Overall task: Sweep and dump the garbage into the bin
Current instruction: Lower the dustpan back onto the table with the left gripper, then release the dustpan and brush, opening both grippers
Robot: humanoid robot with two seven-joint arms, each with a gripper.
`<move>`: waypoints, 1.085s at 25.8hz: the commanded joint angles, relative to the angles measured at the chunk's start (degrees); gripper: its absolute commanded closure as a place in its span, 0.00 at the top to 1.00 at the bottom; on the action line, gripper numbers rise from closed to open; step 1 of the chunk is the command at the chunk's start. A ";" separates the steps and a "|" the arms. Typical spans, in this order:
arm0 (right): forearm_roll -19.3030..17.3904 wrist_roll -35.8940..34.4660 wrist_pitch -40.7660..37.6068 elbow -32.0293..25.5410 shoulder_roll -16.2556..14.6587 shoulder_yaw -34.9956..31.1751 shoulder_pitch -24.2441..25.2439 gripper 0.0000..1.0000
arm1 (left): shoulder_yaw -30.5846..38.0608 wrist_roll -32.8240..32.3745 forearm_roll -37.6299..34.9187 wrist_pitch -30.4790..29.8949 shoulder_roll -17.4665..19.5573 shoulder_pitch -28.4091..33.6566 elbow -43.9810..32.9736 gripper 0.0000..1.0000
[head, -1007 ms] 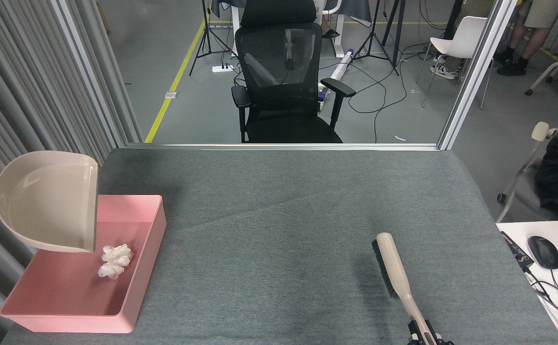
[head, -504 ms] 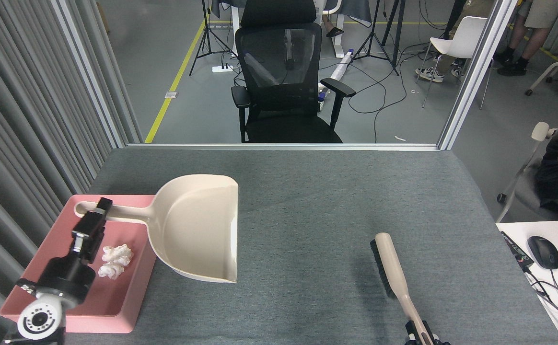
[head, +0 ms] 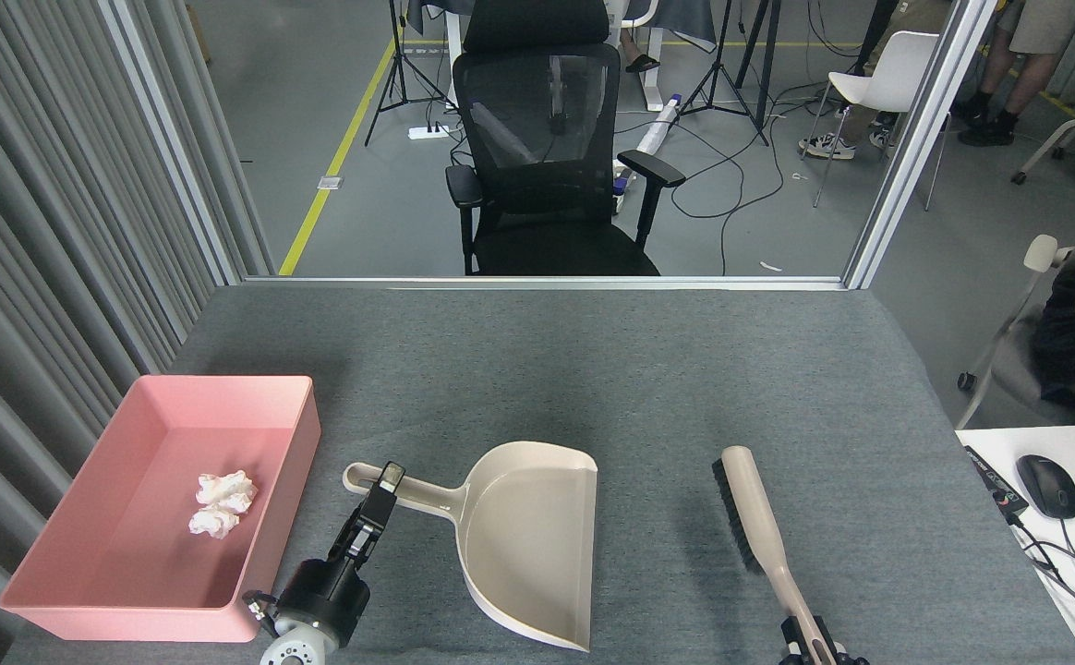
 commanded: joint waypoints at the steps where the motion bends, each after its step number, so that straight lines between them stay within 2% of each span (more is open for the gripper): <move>1: 0.00 0.22 -0.06 -0.01 0.21 0.31 0.00 0.17 | 0.26 1.03 -1.60 -0.77 -1.08 -1.74 4.59 0.07; 8: 0.00 0.31 -0.06 -0.19 0.03 0.49 0.00 0.17 | 2.81 2.53 -0.72 1.78 -1.52 -6.75 9.07 0.07; 11: 0.00 0.31 -0.06 -0.28 -0.06 0.49 0.00 0.18 | 3.25 4.37 2.88 1.87 -1.61 -8.68 13.11 0.07; 20: 0.00 0.31 -0.06 -0.45 0.21 0.49 -0.09 0.18 | 4.39 6.22 2.79 0.81 -1.52 -8.95 17.86 0.10; 24: 0.00 0.31 0.20 -0.45 0.29 0.40 -0.09 0.19 | 4.48 6.83 2.79 0.81 -1.61 -9.12 18.91 0.21; 27: 0.00 0.31 0.20 -0.63 0.73 0.40 -0.17 0.21 | 4.30 6.83 2.62 0.90 -1.61 -9.21 19.44 0.38; 28: 0.00 0.40 0.20 -0.63 0.73 0.40 -0.17 0.21 | 4.21 6.83 2.62 0.90 -1.52 -9.21 19.35 0.52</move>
